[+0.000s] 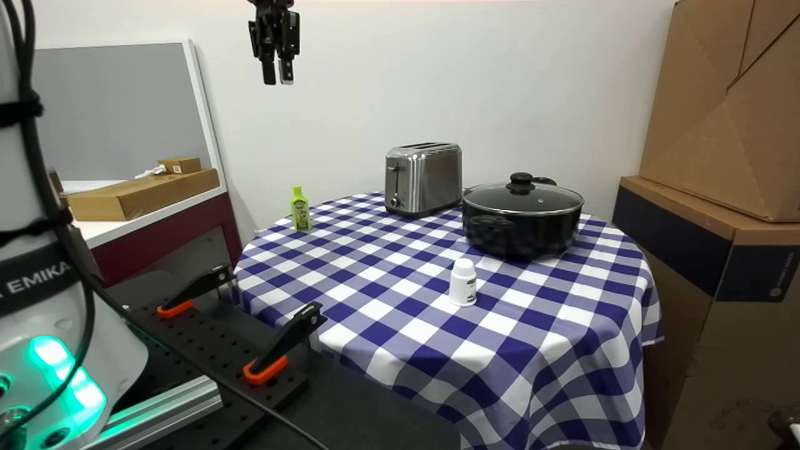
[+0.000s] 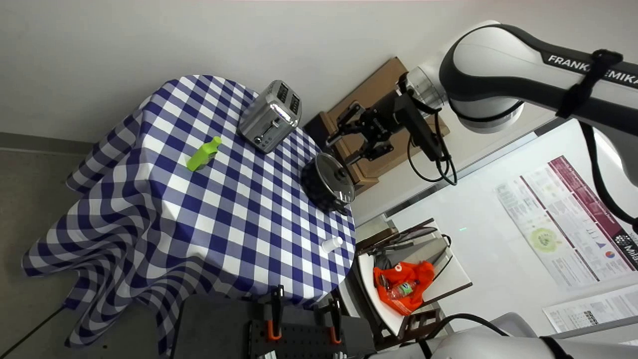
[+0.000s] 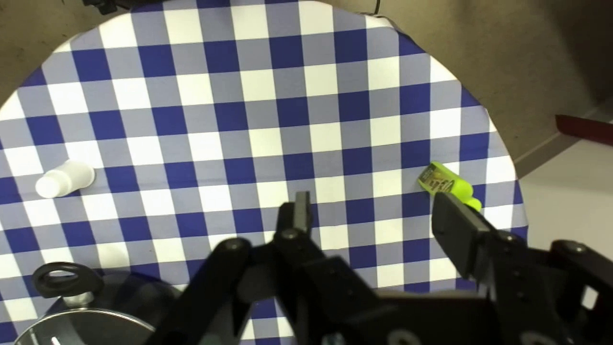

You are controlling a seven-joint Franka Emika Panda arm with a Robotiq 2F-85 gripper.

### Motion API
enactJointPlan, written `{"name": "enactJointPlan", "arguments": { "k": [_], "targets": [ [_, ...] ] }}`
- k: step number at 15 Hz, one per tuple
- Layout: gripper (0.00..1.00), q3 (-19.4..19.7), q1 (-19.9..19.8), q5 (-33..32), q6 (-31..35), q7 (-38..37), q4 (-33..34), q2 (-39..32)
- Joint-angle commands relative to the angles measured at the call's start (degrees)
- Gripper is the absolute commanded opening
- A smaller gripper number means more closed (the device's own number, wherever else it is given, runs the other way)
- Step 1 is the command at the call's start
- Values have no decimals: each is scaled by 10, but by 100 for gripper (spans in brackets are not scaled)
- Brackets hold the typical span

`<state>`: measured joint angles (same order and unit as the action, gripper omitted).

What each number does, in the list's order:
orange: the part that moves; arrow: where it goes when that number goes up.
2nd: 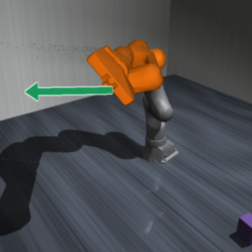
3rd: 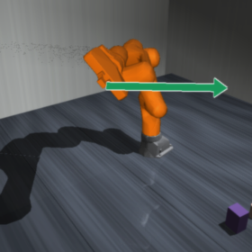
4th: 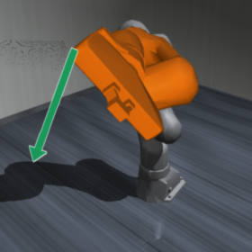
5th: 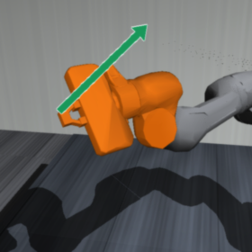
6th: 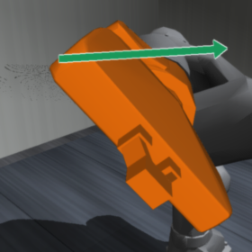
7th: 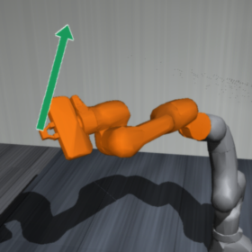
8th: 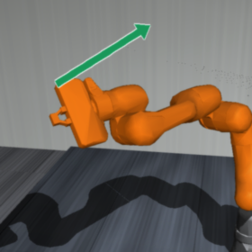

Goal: Press the button on the toaster.

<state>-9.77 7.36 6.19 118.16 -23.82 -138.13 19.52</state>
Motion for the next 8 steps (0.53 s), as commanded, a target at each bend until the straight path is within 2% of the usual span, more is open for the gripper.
{"name": "enactJointPlan", "arguments": {
  "k": [1, 4, 8],
  "targets": [
    [99, -15, 7, 20, -2, -8, -19, 35],
    [100, -22, -4, 3, -42, -41, -33, 83],
    [100, -24, -24, -5, -127, -92, -60, 166]
  ]
}}
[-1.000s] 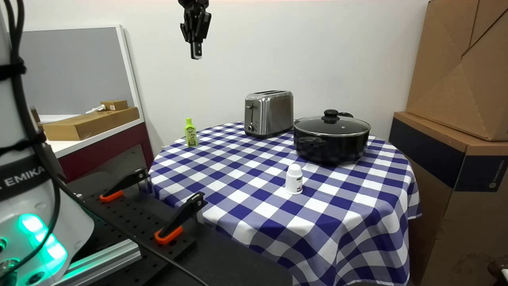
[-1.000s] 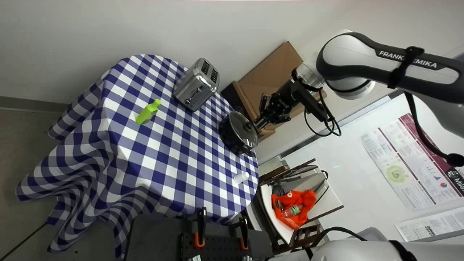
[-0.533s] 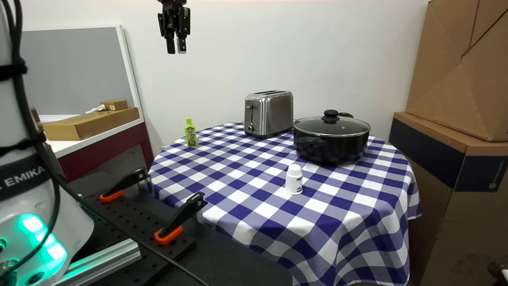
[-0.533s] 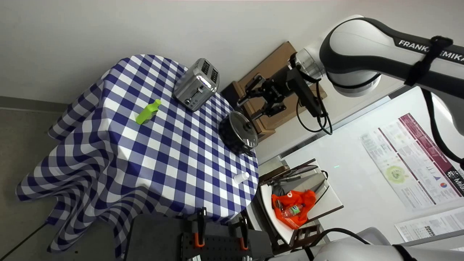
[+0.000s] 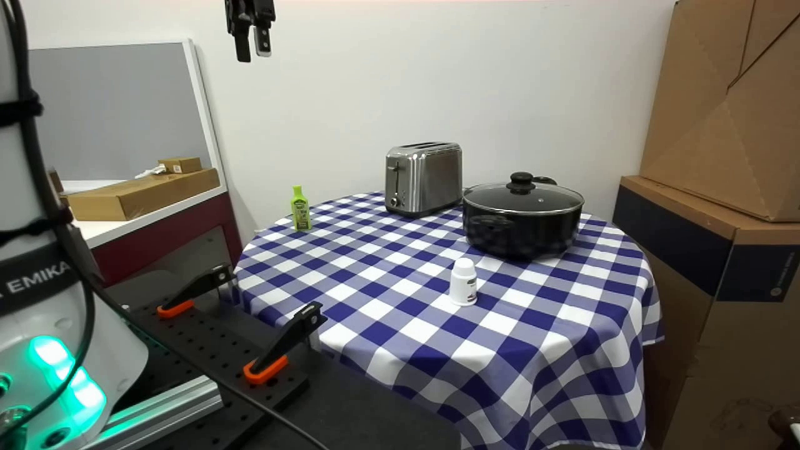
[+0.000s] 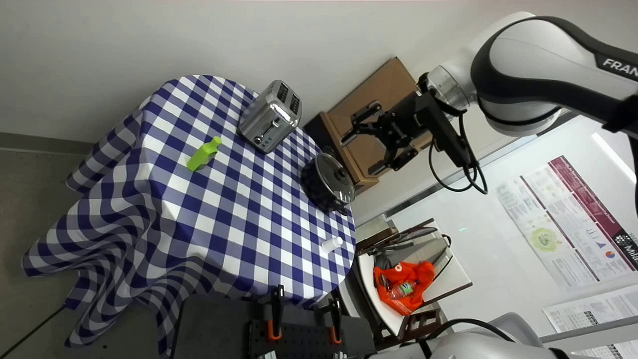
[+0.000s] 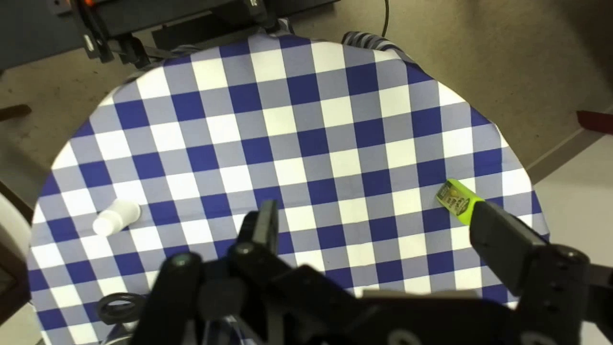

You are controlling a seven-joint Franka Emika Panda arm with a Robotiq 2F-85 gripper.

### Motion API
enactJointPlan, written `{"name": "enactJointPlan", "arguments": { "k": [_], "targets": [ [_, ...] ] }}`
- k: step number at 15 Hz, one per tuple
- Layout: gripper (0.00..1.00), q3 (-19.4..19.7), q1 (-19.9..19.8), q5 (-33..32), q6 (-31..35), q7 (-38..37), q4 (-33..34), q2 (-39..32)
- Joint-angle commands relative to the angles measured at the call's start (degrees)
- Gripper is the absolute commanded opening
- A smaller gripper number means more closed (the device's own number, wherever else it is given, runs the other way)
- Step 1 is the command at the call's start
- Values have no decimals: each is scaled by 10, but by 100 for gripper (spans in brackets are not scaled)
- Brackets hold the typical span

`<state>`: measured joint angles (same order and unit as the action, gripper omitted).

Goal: Press the button on the toaster.

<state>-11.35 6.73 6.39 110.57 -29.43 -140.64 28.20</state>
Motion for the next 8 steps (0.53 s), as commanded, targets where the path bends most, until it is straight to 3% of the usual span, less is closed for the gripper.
{"name": "enactJointPlan", "arguments": {
  "k": [1, 3, 4, 8],
  "targets": [
    [100, -10, -24, -7, -73, -49, -40, 102],
    [100, -10, -33, -1, -94, -64, -51, 139],
    [100, -9, -30, 4, -77, -38, -27, 89],
    [100, -11, -38, 5, -88, -48, -47, 133]
  ]
}}
